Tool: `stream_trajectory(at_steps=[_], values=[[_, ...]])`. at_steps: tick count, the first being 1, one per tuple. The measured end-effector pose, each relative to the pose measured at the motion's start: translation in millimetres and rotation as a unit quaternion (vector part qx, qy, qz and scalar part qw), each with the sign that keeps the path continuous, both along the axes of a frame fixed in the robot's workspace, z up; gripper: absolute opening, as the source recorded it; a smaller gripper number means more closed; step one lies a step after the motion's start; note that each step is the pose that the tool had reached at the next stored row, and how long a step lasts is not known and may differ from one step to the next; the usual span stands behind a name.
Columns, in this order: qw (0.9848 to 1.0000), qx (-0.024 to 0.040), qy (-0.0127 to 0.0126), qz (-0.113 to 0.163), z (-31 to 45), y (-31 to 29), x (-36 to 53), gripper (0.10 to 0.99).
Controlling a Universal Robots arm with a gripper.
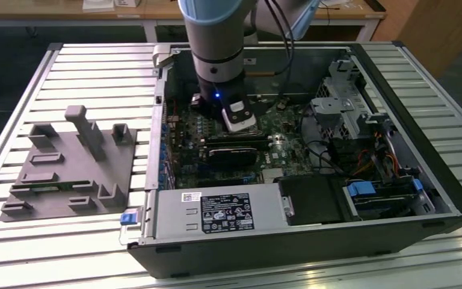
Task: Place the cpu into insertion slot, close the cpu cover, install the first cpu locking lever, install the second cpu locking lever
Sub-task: 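Install the second cpu locking lever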
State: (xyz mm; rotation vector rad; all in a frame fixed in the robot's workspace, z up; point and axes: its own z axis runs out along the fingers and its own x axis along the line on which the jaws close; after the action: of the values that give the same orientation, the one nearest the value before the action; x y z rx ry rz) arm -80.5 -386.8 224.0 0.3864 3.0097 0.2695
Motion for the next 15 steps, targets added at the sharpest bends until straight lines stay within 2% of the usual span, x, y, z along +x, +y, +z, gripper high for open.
stream_trajectory(at_steps=[4,7,15], values=[[1.0,0.0,0.0001,0.0,-0.2,1.4,17.1,0.106],[1.0,0.0,0.0003,0.0,-0.5,5.9,26.2,0.106],[1.0,-0.0007,0.0006,0.0,-1.5,24.4,36.2,0.106]])
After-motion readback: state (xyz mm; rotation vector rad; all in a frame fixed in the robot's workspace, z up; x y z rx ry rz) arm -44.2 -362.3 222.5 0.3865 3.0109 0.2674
